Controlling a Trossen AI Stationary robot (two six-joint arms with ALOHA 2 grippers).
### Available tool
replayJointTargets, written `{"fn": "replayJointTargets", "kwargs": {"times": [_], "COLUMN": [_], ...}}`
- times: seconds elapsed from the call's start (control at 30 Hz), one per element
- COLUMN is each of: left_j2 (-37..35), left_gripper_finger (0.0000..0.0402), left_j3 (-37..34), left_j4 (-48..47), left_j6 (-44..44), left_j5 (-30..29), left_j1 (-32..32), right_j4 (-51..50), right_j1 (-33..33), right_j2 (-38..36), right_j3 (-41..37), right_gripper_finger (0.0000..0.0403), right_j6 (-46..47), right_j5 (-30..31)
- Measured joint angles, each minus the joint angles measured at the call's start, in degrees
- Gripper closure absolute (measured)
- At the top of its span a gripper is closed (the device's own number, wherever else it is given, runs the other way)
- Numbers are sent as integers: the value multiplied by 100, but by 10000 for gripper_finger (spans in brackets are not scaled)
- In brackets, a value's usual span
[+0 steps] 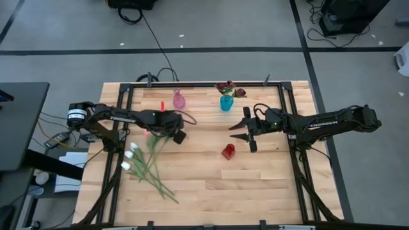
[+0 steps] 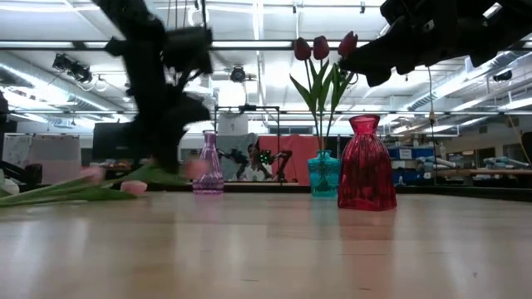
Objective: Sort flowers into vase by color
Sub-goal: Put the right pink tulip into the purple vase
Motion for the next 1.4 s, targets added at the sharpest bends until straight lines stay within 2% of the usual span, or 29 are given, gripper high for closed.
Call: {"fn": "replayJointTargets", "kwargs": {"times": [0.13, 0.23, 0.47, 0.6, 0.7, 0.83, 0.97, 1.2, 1.4], "left_j2": [-64, -349, -1523, -1971, -2120, -2103, -2038, -2035, -2033], "left_gripper_finger": [390, 391, 391, 391, 391, 391, 391, 391, 392], "left_j3": [682, 904, 898, 889, 887, 889, 889, 887, 887], "left_j4": [103, 231, 1737, 2501, 3291, 4300, 4819, 5165, 5481], "left_j6": [820, 1313, 2507, 3314, 4105, 4883, 5231, 5258, 5097], "left_j5": [-650, -1073, -1096, -1673, -1812, -1823, -1660, -1010, -528], "left_j1": [-99, -47, 237, 337, 463, 743, 1111, 1832, 2177], "right_j4": [-2, -19, -39, -48, -42, -40, -61, -52, -52], "right_j1": [-2, -2, -7, -7, -3, -2, -2, -2, -2], "right_j2": [-5, -5, -5, -3, -3, -3, -1, -1, -1], "right_j3": [0, 0, 0, 0, 0, 0, 0, 0, 0], "right_gripper_finger": [253, 253, 253, 253, 253, 253, 253, 253, 253], "right_j6": [30, 87, 90, 91, 92, 92, 92, 36, 24], "right_j5": [2, 1, 2, 0, -1, -5, -18, -18, -18]}}
